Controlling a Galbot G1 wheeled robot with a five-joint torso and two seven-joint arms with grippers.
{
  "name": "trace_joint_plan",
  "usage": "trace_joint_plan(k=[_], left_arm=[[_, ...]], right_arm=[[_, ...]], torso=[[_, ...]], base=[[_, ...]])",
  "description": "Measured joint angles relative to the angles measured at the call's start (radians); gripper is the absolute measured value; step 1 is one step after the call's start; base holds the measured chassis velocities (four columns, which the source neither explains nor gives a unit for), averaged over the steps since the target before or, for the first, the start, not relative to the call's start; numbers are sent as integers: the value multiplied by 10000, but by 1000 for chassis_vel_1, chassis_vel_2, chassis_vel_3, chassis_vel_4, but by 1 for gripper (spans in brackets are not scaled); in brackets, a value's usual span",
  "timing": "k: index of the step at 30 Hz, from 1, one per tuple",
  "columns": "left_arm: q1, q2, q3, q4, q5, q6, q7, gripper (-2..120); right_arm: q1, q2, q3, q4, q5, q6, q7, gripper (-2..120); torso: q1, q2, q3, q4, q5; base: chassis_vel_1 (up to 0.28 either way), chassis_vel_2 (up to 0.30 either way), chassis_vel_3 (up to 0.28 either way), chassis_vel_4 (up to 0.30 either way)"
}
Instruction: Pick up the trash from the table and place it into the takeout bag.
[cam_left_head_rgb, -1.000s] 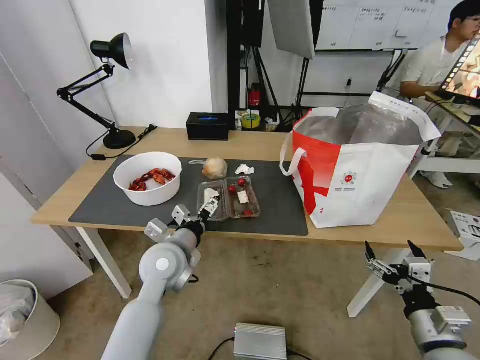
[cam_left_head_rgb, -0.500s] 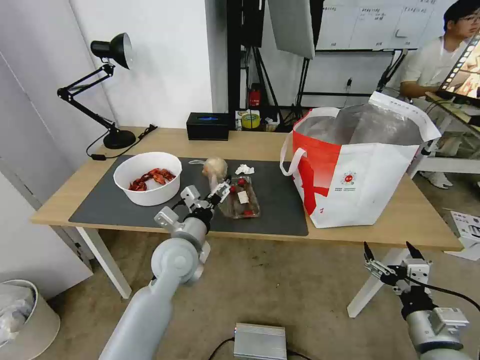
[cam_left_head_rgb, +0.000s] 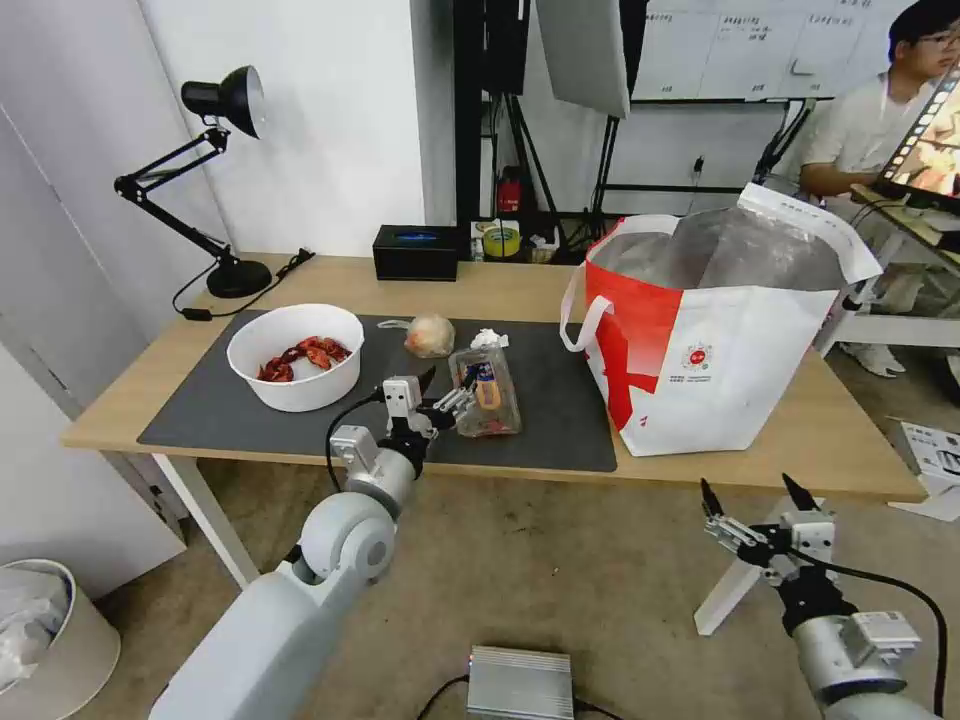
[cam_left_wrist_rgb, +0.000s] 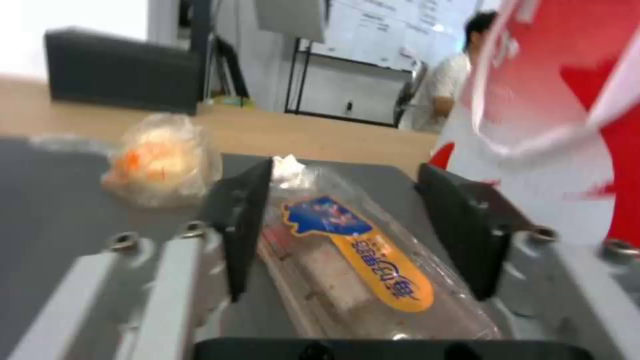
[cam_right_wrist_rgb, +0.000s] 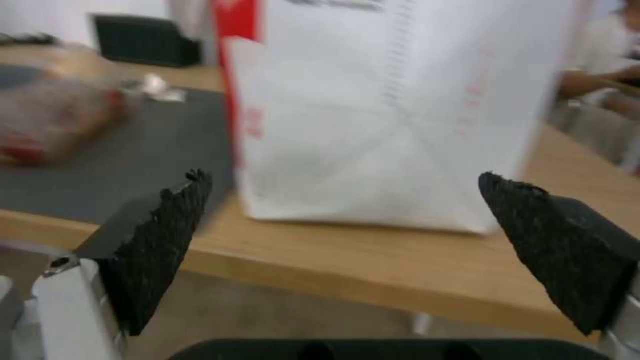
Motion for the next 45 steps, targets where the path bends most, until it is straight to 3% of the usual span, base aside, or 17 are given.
trace_joint_plan(k=[5, 8, 10, 11, 13, 16, 21, 25, 34, 39, 45], left_arm=[[-289, 325, 376, 346, 790, -384, 472, 40], [-668, 838, 891, 571, 1158, -583, 669, 26], [-753, 931, 999, 624, 1274, -613, 693, 23], [-951, 1110, 1237, 760, 1578, -661, 800, 15], [-1030, 1168, 1335, 806, 1676, -690, 844, 13], [-1664, 1324, 2066, 1069, 1851, -730, 925, 0], [-2527, 1253, 2871, 1371, 1979, -749, 935, 0], [-2635, 1400, 2959, 1359, 2056, -749, 900, 0], [-2460, 1712, 2743, 1326, 2280, -747, 860, 0], [-2242, 1815, 2599, 1295, 2551, -748, 881, 0], [-2078, 1834, 2501, 1233, 2875, -776, 905, 0]], right_arm=[[126, -148, -381, 234, 387, -60, -133, 100], [457, -489, -930, 460, 1173, -344, -131, 100], [550, -561, -1053, 494, 1378, -429, -92, 100], [764, -712, -1296, 546, 1794, -603, 10, 100], [835, -767, -1379, 563, 1956, -668, 52, 100], [1119, -963, -1626, 684, 2756, -1000, 306, 100], [2194, -1218, -1991, 660, 4199, -1608, 1051, 100], [3682, -1464, -2770, 271, 5408, -2007, 1674, 100], [6099, -1588, -4143, -807, 7394, -2432, 2661, 100], [8015, -1287, -5035, -1857, 8742, -2653, 3282, 100], [9187, -737, -5656, -2825, 9520, -2897, 3543, 100]], torso=[[0, 0, 0, -1, -1], [0, 0, 0, 2, 2], [0, 0, 0, 1, 1], [0, 0, 0, 1, 0], [0, 0, 0, 2, 0], [0, 0, 1, 3, 2], [0, 0, 0, -9, 4], [0, 0, 2, 4, 3], [0, 0, 2, 0, 0], [0, 0, 2, 1, 0], [0, 1, 2, 1, 2]], base=[[0, 0, 0, 0], [0, 0, 0, 0], [0, 0, 0, 0], [0, 0, 0, 0], [0, 0, 0, 0], [0, 0, 0, 0], [0, 0, 0, 0], [0, 0, 0, 0], [0, 0, 0, 0], [0, 0, 0, 0], [0, 0, 0, 0]])
